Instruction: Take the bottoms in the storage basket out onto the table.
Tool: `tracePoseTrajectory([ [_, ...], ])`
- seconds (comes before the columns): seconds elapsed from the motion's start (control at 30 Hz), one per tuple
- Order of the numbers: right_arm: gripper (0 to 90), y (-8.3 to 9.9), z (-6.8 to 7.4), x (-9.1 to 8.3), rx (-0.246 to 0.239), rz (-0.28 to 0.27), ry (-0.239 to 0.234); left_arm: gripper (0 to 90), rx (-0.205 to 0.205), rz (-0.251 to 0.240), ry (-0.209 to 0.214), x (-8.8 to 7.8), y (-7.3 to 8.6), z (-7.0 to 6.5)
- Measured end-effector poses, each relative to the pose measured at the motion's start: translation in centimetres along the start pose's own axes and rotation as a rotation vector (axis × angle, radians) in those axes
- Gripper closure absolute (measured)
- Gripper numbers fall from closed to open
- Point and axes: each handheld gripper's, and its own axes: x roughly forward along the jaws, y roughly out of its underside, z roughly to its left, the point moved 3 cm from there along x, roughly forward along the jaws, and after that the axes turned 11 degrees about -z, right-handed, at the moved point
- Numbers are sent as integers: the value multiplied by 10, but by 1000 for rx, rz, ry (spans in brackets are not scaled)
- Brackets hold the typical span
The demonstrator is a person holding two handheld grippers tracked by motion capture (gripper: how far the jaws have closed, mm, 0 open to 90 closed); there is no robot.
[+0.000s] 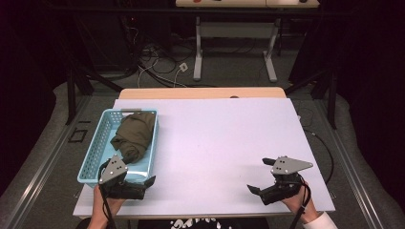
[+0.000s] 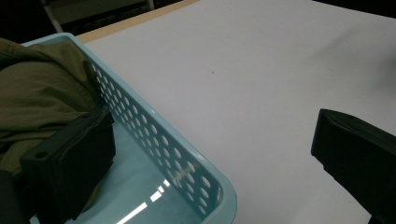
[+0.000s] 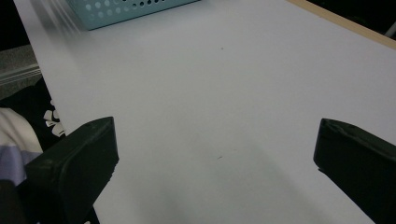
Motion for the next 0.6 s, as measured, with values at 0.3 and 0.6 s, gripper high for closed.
tracePoseTrajectory([
  [0.3, 0, 0, 0, 1, 0, 9, -2, 0, -3, 15, 2, 1, -3, 4],
  [0.6, 0, 1, 0, 3, 0, 15, -5, 0, -4, 34, 7, 6, -7, 10],
])
